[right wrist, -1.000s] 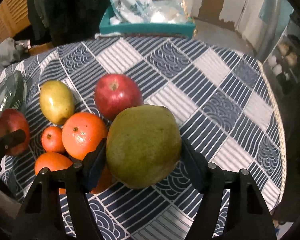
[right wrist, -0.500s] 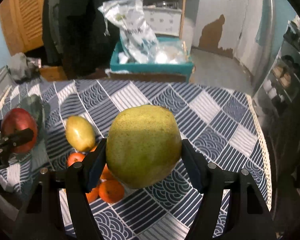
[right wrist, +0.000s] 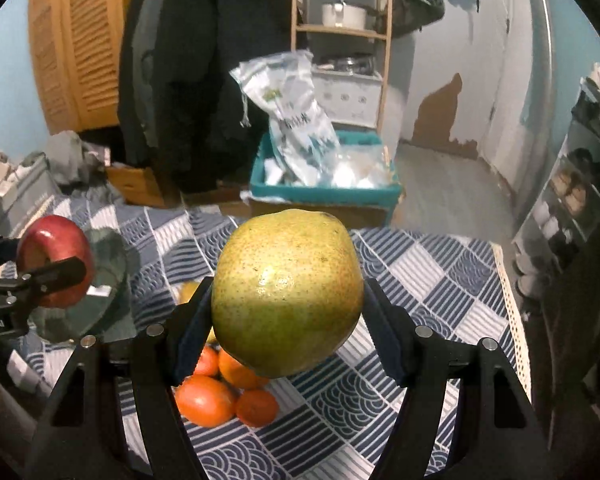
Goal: Organize fruits
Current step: 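Close the left tool on the red apple and lift while the right tool lifts the green pear, then carry the red apple in the left tool over the glass bowl while the right tool carries the pear there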
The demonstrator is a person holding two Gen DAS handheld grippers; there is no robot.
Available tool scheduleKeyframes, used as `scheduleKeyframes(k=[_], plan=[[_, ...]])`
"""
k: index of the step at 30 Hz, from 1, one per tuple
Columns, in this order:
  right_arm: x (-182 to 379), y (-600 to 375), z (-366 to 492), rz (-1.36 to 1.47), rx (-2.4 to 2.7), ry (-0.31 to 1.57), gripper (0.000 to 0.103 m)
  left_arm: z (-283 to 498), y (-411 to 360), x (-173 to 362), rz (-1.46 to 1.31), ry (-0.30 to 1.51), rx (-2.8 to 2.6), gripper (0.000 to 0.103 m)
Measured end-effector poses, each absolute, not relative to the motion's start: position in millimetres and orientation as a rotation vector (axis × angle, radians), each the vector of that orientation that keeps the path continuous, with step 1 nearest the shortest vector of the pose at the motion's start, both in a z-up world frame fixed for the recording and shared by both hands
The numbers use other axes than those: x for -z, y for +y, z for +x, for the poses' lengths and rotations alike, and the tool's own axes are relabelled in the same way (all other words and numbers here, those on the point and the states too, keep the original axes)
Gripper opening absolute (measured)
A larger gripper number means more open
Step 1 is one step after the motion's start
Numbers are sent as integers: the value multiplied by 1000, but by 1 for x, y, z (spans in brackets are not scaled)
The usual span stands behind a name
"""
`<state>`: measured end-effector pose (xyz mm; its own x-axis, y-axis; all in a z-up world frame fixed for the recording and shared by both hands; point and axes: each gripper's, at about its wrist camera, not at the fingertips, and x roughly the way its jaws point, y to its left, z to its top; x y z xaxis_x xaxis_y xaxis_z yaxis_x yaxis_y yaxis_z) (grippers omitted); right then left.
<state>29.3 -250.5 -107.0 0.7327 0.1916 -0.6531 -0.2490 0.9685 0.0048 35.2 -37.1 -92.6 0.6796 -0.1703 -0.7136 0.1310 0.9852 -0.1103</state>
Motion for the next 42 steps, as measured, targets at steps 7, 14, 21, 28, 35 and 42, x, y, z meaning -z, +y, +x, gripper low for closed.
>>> scheduleKeyframes(k=[7, 14, 21, 28, 35, 42], plan=[[87, -237, 22, -75, -285, 661, 71, 30, -25, 81, -79, 786, 167, 76], [73, -219, 21, -74, -326, 633, 71, 30, -6, 77, -92, 767, 130, 76], [72, -194, 29, -80, -366, 634, 71, 32, 19, 83, -117, 779, 82, 76], [73, -163, 38, -93, -413, 649, 72, 37, 48, 102, -141, 818, 8, 76], [77, -131, 46, -110, -460, 660, 72, 41, 82, 131, -185, 889, -67, 76], [84, -100, 52, -126, -510, 686, 72, 44, 110, 167, -208, 969, -147, 76]])
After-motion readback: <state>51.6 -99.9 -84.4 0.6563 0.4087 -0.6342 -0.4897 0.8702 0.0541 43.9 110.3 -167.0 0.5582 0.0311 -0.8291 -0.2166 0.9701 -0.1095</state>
